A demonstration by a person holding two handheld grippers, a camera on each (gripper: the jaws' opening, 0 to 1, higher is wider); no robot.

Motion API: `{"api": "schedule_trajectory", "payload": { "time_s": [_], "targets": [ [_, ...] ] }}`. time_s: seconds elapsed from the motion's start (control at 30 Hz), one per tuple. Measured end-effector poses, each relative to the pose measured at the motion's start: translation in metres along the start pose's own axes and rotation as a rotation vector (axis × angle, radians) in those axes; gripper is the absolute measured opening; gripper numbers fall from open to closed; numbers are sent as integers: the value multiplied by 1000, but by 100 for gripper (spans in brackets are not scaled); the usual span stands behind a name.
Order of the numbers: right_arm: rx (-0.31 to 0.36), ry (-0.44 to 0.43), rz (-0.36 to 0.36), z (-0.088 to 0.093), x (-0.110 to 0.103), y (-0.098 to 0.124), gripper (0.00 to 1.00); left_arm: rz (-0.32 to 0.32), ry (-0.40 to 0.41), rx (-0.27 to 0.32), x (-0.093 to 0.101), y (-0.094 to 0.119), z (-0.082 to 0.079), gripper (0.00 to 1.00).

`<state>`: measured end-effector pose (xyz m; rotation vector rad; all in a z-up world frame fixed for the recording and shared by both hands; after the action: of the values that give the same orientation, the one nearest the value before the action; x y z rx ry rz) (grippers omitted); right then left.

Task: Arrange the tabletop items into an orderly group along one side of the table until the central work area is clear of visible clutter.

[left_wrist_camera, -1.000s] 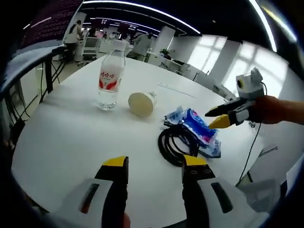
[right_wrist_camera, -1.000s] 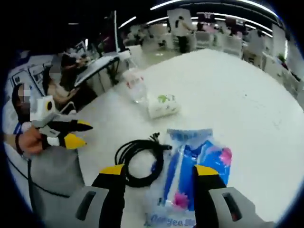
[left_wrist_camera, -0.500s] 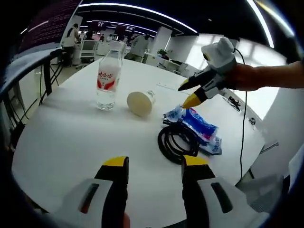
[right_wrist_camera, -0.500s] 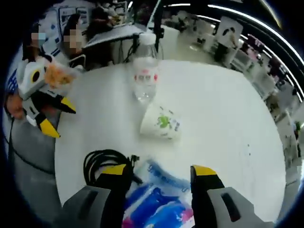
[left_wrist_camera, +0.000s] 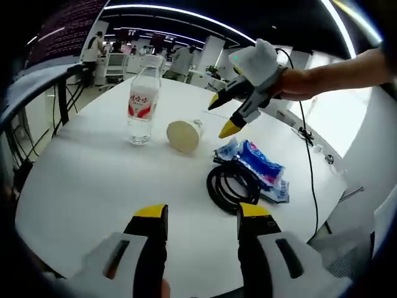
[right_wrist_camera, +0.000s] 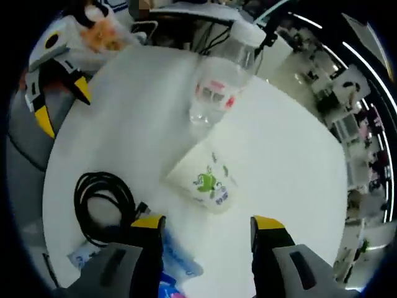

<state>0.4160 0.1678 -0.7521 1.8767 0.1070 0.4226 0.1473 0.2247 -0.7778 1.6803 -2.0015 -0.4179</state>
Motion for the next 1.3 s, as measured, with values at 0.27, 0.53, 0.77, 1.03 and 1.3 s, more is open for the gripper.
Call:
{"api": "schedule_trajectory", "payload": {
  "time_s": [0.27, 0.53, 0.77, 1.03, 1.3],
  "targets": [
    [-4, 186, 34, -17, -1, -6, 59, 5, 12, -8, -1, 0, 2, 43],
    [-59, 286, -27, -15, -1, -25, 56, -5, 33, -8, -3, 2, 3, 43],
    [-51, 302, -29, -28, 2, -31, 57, -16, 59, -3, -5, 3, 4, 43],
    [-92, 383, -75, -25, -6, -47, 40, -12, 80, -5, -4, 4, 3, 43],
    [-46, 269, -70, -16, -11, -33, 39, -15, 89, -4, -9, 2, 8, 42]
  ]
}}
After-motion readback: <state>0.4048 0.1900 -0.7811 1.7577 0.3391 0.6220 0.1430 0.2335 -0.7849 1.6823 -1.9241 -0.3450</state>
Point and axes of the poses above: the point that each gripper's makers call its tool centre point, and the gripper's own axes: y roughly backward along the fingers, x roughly to its right, z roughly out of its underside, the point moved 9 cm from there along y, roughly backward along the fingers, and after that the axes turned 13 degrees about -y, right-handed, at the moved point
